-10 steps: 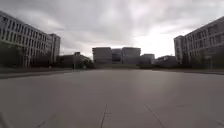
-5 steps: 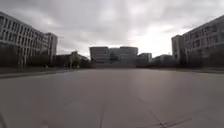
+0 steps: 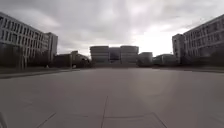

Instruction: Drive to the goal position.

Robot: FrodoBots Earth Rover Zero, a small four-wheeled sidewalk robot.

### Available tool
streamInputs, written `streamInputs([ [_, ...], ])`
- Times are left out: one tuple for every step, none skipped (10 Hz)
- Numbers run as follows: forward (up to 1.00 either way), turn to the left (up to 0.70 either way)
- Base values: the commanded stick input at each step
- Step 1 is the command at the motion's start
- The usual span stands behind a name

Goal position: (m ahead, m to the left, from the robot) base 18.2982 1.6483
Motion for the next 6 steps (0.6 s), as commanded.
streamInputs([
  [1.00, 0.00],
  [1.00, 0.01],
  [1.00, 0.01],
  [1.00, 0.00],
  [1.00, 0.00],
  [1.00, 0.00],
])
